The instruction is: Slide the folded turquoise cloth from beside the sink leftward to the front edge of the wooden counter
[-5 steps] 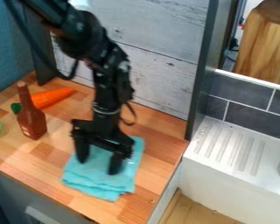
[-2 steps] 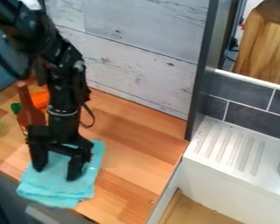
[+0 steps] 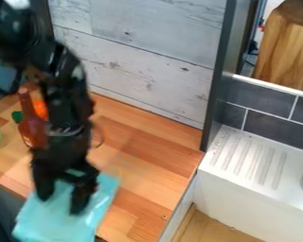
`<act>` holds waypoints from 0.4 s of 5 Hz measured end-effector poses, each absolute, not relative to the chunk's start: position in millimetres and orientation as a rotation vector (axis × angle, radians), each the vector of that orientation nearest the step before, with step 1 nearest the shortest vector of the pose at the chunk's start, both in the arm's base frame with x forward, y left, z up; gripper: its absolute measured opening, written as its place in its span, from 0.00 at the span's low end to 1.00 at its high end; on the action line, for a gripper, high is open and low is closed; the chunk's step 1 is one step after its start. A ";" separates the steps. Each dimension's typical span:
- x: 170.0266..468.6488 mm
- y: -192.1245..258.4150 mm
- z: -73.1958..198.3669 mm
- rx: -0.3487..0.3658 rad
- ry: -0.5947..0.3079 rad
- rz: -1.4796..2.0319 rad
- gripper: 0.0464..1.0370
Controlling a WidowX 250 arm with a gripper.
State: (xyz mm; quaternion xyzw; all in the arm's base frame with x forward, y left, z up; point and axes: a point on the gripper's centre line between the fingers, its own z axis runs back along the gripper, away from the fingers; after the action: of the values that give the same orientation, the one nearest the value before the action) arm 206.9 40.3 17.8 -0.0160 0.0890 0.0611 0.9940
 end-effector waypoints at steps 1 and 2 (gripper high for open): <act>220.1 19.0 70.6 -0.041 -0.011 0.042 0.96; 224.4 10.6 74.3 -0.021 -0.040 -0.007 0.96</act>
State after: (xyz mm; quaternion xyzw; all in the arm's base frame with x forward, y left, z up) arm 224.4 10.6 74.3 -0.0107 -0.0200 -0.0035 0.9997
